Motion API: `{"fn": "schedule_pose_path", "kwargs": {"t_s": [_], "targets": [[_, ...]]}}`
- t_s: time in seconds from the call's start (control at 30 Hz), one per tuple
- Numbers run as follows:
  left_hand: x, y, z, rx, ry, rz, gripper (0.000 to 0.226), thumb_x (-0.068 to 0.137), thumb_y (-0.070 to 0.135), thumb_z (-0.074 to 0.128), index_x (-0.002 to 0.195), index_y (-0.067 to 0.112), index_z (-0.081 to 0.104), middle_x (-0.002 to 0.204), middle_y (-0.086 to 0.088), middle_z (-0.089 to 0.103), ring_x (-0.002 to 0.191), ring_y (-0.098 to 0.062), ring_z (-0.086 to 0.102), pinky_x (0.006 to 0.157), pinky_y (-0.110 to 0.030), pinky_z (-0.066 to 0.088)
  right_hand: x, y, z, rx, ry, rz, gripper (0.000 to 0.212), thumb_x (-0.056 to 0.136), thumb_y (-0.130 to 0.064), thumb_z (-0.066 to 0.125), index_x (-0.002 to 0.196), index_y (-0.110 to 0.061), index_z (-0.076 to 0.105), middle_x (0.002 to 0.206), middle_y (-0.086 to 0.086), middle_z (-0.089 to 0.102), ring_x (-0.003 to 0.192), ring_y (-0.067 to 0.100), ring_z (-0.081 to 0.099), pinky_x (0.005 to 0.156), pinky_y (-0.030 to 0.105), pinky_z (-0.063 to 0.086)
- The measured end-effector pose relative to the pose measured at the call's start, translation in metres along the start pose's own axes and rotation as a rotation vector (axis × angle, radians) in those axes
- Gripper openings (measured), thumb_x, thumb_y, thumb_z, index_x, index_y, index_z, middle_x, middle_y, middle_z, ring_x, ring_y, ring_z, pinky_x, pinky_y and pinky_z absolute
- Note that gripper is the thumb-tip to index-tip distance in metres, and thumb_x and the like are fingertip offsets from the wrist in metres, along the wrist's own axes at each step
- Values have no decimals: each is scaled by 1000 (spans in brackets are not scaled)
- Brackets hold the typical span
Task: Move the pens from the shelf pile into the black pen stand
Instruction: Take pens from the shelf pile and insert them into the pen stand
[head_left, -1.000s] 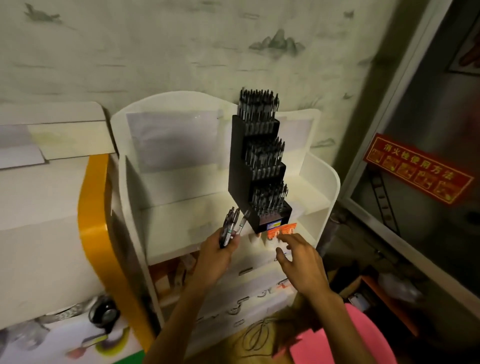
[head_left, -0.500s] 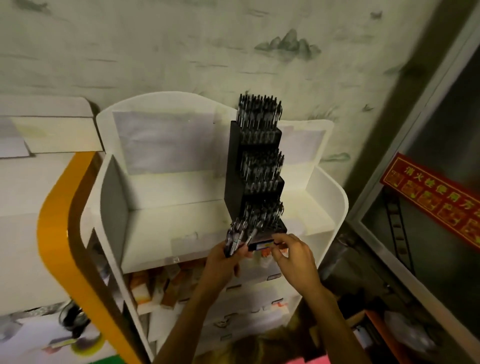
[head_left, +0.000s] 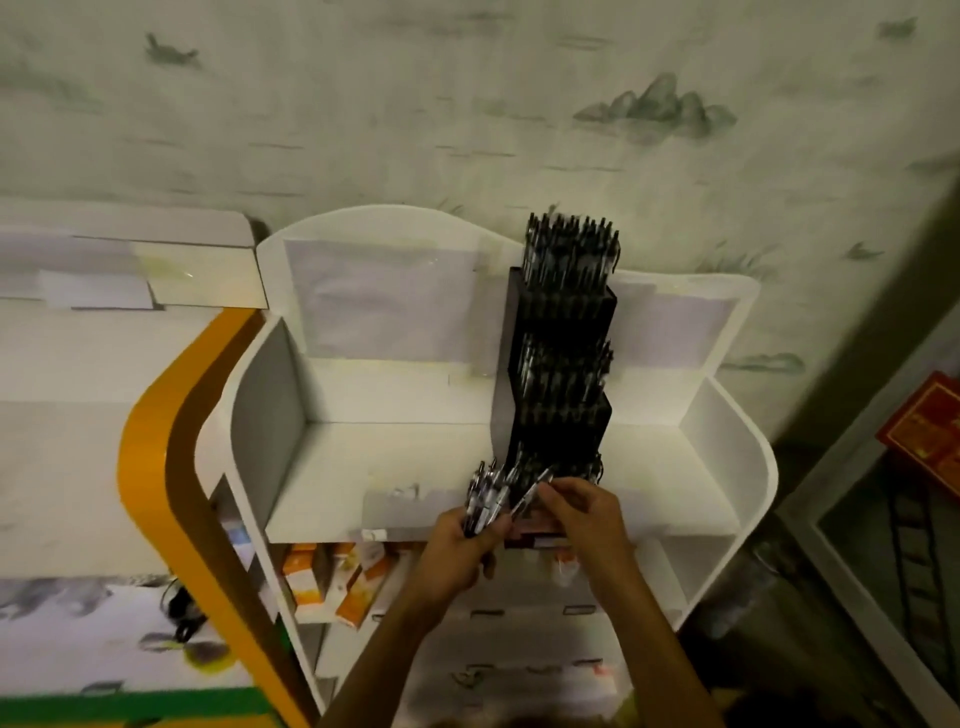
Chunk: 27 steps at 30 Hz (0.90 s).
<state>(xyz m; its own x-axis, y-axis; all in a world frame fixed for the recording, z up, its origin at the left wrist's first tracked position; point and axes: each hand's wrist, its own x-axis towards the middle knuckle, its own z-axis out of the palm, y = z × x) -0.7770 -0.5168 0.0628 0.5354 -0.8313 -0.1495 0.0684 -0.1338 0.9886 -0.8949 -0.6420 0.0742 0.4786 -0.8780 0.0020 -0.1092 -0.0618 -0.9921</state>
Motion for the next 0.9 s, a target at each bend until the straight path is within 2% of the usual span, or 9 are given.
{"fn": "schedule_pose_path", "kwargs": {"t_s": [0.07,0.13,0.2,0.3,0.4,0.5,0.67,0.77,0.9], "targets": [[5,-5,3,8,37,-30,28,97,33,62,98,6,68,58,0,56,45,-9,47,42,-21,32,4,1,0,50,-5,6,6,89,-14,68,94,-10,69,82,3,75,72,12,73,64,28,60],[9,-9,5,14,92,-39,28,96,35,61,96,8,69,57,5,57,46,-7,47,43,-21,34,10,2,-1,89,-12,10,9,90,-17,68,95,-10,69,84,5,76,76,19,74,69,39,62],[12,-13,7,11,159,-35,25,97,34,60,96,11,71,58,7,61,49,-6,50,44,-20,39,16,3,-4,115,15,-1,9,90,-18,68,96,-11,69,86,5,76,79,20,74,71,43,61],[19,-20,3,25,233,-47,23,97,34,61,96,13,70,69,1,69,59,-11,58,53,-24,48,26,1,-10,100,79,-85,7,89,-16,68,95,-12,69,86,4,75,79,17,74,73,34,61],[29,-27,-2,60,246,-48,21,96,37,62,91,17,67,71,-2,67,67,-20,62,67,-40,54,34,-2,-15,-26,114,-204,8,89,-16,69,96,-12,69,86,-1,74,77,10,73,72,26,60],[36,-31,-3,44,250,-50,13,97,36,61,102,24,62,76,-2,69,72,-22,63,73,-45,55,42,0,-16,-184,132,-293,10,89,-17,68,99,-14,68,88,-3,73,79,6,71,74,20,59],[42,-32,2,28,301,-39,13,98,37,58,101,24,57,80,1,71,66,-20,59,67,-44,50,48,11,-14,-343,117,-380,10,90,-18,67,100,-15,69,86,-4,72,81,4,69,73,7,51],[44,-34,3,25,341,-23,20,97,44,58,100,24,61,78,4,71,69,-19,59,76,-50,53,49,14,-9,-364,108,-373,11,90,-18,67,100,-15,69,86,-5,71,82,4,68,73,6,50],[44,-32,5,41,379,17,23,94,48,59,97,26,65,80,9,72,70,-15,62,79,-44,56,48,19,-3,-418,82,-367,10,90,-19,68,99,-15,70,83,-11,67,78,-1,64,69,1,46]]}}
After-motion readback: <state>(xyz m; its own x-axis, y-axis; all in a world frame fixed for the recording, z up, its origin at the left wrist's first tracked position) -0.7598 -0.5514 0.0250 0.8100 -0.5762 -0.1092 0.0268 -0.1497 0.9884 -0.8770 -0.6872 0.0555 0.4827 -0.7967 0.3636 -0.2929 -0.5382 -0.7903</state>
